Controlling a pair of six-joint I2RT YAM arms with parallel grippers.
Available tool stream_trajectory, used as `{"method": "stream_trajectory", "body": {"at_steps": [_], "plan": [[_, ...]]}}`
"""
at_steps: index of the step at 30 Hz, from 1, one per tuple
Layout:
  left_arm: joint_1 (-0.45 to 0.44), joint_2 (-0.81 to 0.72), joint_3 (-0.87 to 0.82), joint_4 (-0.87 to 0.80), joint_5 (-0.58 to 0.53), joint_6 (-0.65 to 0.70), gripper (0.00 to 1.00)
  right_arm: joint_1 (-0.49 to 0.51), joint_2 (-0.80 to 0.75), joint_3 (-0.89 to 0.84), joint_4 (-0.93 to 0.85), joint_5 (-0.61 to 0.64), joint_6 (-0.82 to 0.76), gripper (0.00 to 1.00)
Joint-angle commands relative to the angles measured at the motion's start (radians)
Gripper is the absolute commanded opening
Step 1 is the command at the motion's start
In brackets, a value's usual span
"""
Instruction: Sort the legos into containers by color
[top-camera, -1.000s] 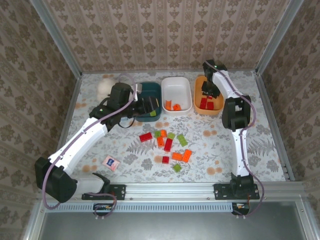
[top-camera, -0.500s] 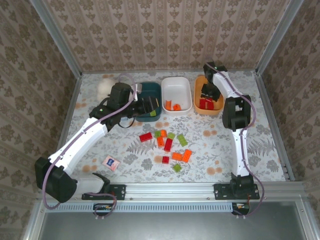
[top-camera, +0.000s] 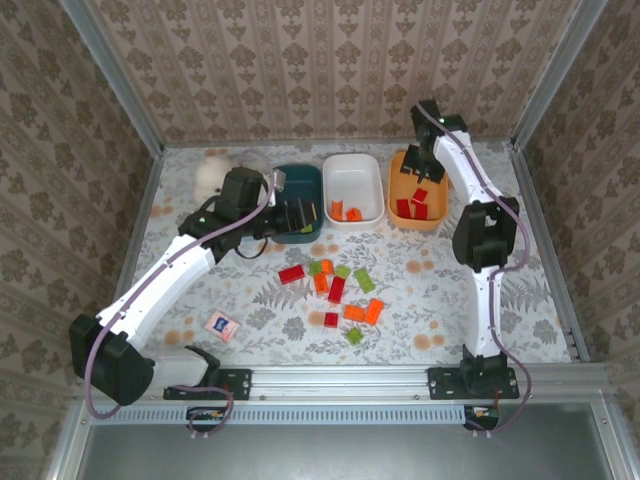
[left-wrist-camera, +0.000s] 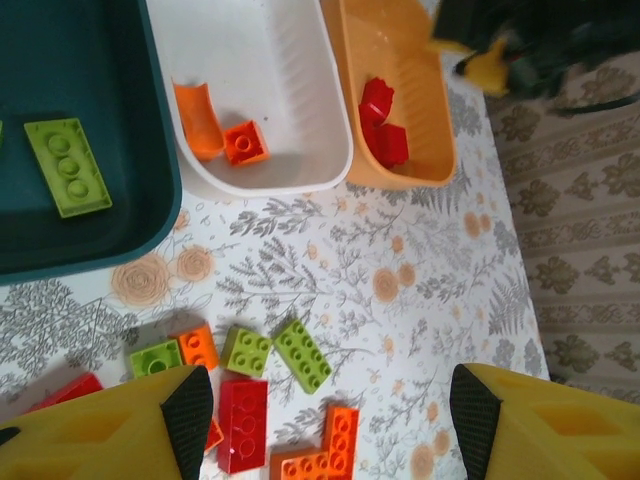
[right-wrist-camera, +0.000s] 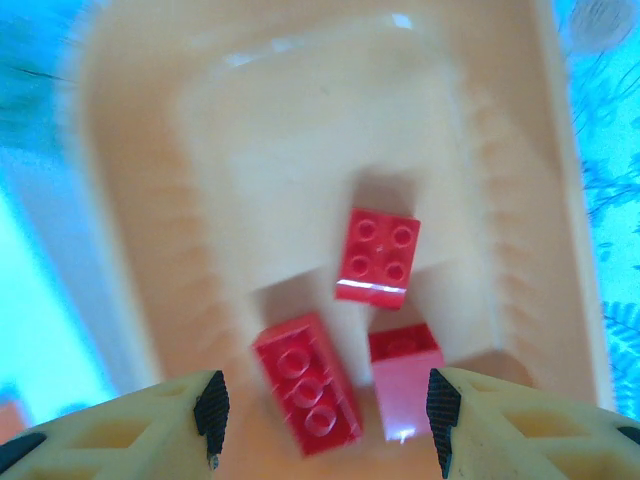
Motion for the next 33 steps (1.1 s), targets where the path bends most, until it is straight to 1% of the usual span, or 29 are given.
{"method": "stream_trajectory", "body": {"at_steps": [1, 4, 7, 10, 13, 15, 17, 20, 22, 23, 26, 33], "plan": [[-0.023, 0.012, 0.045, -0.072, 0.013, 0.081, 0.67, 0.069, -0.171, -0.039, 0.02, 0.033, -0.035, 0.58], [-0.07, 0.041, 0.072, -0.134, 0.011, 0.164, 0.67, 0.151, -0.311, -0.167, 0.065, 0.018, -0.039, 0.59], [-0.146, 0.076, 0.08, -0.178, 0.004, 0.249, 0.67, 0.221, -0.501, -0.409, 0.155, -0.066, 0.001, 0.59], [-0.223, 0.107, 0.064, -0.19, -0.009, 0.303, 0.66, 0.282, -0.715, -0.674, 0.214, -0.144, 0.068, 0.6], [-0.301, 0.139, 0.045, -0.183, -0.022, 0.332, 0.66, 0.298, -0.956, -0.911, 0.251, -0.267, 0.169, 0.61], [-0.347, 0.171, 0.04, -0.183, -0.03, 0.346, 0.65, 0.301, -1.103, -1.001, 0.234, -0.297, 0.209, 0.63], [-0.398, 0.219, 0.05, -0.191, -0.041, 0.363, 0.65, 0.298, -1.237, -1.023, 0.211, -0.315, 0.218, 0.68], [-0.472, 0.317, 0.094, -0.22, -0.075, 0.37, 0.65, 0.298, -1.334, -0.957, 0.179, -0.332, 0.206, 0.73], [-0.508, 0.391, 0.134, -0.239, -0.102, 0.358, 0.65, 0.298, -1.336, -0.894, 0.15, -0.343, 0.192, 0.73], [-0.528, 0.429, 0.164, -0.254, -0.133, 0.344, 0.66, 0.298, -1.333, -0.87, 0.142, -0.351, 0.183, 0.74], [-0.563, 0.521, 0.233, -0.281, -0.188, 0.305, 0.69, 0.298, -1.345, -0.853, 0.148, -0.369, 0.168, 0.75], [-0.599, 0.723, 0.408, -0.354, -0.174, 0.262, 0.7, 0.295, -1.408, -0.872, 0.165, -0.395, 0.181, 0.77]]}}
